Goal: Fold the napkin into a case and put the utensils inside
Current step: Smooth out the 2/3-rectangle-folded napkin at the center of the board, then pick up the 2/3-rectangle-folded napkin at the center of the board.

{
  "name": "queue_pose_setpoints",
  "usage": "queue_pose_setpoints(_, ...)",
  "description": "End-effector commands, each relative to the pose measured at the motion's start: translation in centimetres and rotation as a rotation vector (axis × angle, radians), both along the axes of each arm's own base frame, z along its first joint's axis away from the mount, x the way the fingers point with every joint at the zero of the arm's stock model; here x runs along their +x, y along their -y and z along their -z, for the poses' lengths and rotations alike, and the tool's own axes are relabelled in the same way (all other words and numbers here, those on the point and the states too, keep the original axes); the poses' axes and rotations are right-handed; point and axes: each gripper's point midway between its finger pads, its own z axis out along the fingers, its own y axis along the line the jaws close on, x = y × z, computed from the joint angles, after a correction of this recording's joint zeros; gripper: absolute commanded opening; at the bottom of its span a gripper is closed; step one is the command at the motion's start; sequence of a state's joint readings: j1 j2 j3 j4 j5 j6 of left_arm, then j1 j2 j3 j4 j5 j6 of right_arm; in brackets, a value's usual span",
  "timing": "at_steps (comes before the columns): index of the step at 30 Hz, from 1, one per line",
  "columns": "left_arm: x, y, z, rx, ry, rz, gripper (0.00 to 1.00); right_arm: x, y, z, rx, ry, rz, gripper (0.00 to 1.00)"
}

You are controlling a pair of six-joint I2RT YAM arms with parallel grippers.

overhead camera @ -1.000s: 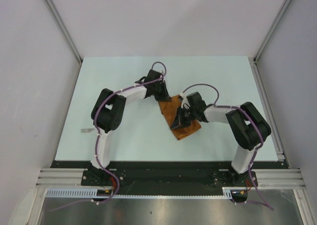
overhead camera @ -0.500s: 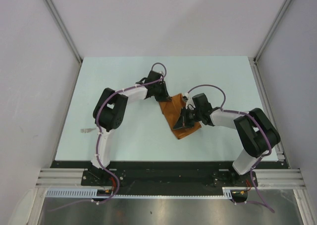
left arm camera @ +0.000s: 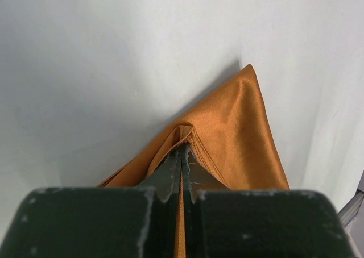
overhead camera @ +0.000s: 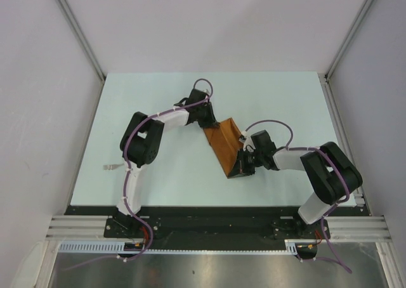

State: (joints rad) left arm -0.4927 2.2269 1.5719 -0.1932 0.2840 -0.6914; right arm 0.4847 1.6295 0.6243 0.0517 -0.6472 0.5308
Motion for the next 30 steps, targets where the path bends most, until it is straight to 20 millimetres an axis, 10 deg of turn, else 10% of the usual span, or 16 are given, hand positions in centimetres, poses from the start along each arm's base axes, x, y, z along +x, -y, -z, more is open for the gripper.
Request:
queue_pose_setpoints(1,1.5,-1.2,0.0,0.054,0.036,-0.026,0.01,0.8,-0.1,-1.2,0.026,0.056,-0.004,0.00)
queue_pose_setpoints(8,0.8,-0.3,-5.2,0.001,0.110,0.022,0.30,6.6,2.9,-7.9,-0.004,0.204,0.123,0.14)
queue_pose_setpoints(19,-4.1,1.8,-12.5,-0.057,0.199,0.165,0.46,12.3,9.4,-5.2,-0.163,0.158,0.283,0.76)
queue_pose_setpoints(30,-13.0,2.5,-12.7,-0.071,0.229,0.330,0.45,10.3,9.4,-0.7,-0.165,0.065,0.280,0.65)
